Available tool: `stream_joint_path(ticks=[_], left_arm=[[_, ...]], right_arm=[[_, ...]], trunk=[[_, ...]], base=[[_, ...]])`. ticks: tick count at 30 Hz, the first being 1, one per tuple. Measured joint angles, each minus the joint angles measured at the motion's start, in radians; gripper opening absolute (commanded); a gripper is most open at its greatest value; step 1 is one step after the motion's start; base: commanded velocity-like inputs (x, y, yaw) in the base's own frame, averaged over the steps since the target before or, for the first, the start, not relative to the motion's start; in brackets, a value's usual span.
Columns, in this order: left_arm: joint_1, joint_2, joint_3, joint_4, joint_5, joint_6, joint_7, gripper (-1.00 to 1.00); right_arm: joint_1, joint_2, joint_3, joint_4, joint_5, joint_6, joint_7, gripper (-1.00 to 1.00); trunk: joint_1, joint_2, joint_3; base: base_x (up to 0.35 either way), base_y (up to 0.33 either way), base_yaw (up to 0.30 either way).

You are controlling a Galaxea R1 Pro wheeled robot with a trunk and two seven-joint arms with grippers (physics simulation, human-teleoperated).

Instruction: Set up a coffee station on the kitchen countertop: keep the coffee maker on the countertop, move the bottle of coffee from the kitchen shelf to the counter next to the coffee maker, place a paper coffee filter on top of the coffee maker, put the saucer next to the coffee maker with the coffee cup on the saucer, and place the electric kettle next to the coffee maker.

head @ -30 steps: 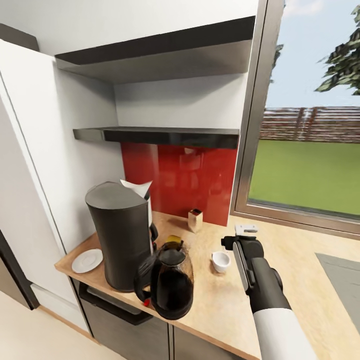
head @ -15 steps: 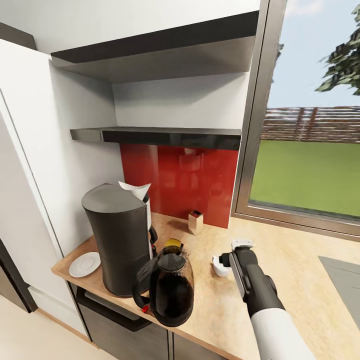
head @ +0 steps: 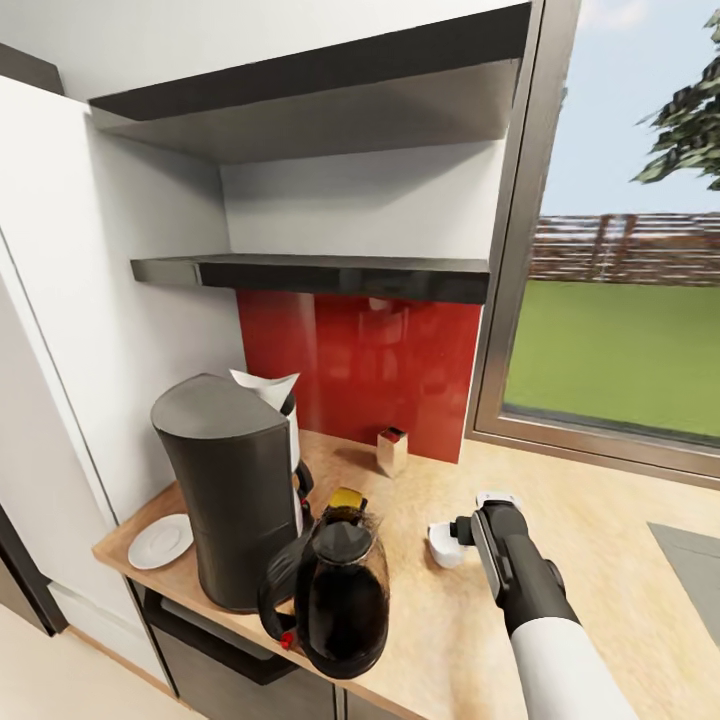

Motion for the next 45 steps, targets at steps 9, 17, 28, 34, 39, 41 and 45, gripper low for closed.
stream_joint_path(ticks=[9,17,28,34,39,41,45], left_arm=[[0.000,0.000,0.000,0.000,0.000,-0.001,0.001,1.00],[0.000,0.000,0.000,0.000,0.000,-0.001,0.001,1.00],[0.001,0.001,0.000,0.001,0.000,-0.002,0.001,1.00],[0.002,0.001,0.000,0.001,0.000,-0.002,0.001,1.00],[0.002,0.000,0.000,0.000,0.000,-0.002,0.001,1.00],[0.002,-0.001,0.000,0.000,0.000,-0.002,0.001,1.00],[0.002,-0.001,0.000,0.000,0.000,-0.001,0.001,1.00]], right_arm=[[0.000,0.000,0.000,0.002,0.001,-0.001,0.000,1.00],[0.002,0.000,0.000,0.053,-0.001,-0.002,0.000,1.00],[0.002,0.000,-0.001,0.105,-0.002,-0.001,0.000,1.00],[0.002,0.000,-0.001,0.106,-0.001,-0.001,0.000,1.00],[0.002,-0.010,0.001,0.106,-0.001,-0.002,0.000,-1.00],[0.001,-0.012,0.000,0.106,0.015,0.000,0.001,-1.00],[0.001,-0.013,-0.001,0.101,0.041,0.003,0.001,-1.00]], trunk=[[0.000,0.000,0.000],[0.000,0.000,0.000],[0.000,0.000,0.000],[0.000,0.000,0.000],[0.000,0.000,0.000],[0.000,0.000,0.000],[0.000,-0.001,0.000]], base=[[0.014,0.000,0.000],[0.000,0.000,0.000],[0.000,0.000,0.000],[0.000,0.000,0.000],[0.000,0.000,0.000],[0.000,0.000,0.000],[0.000,0.000,0.000]])
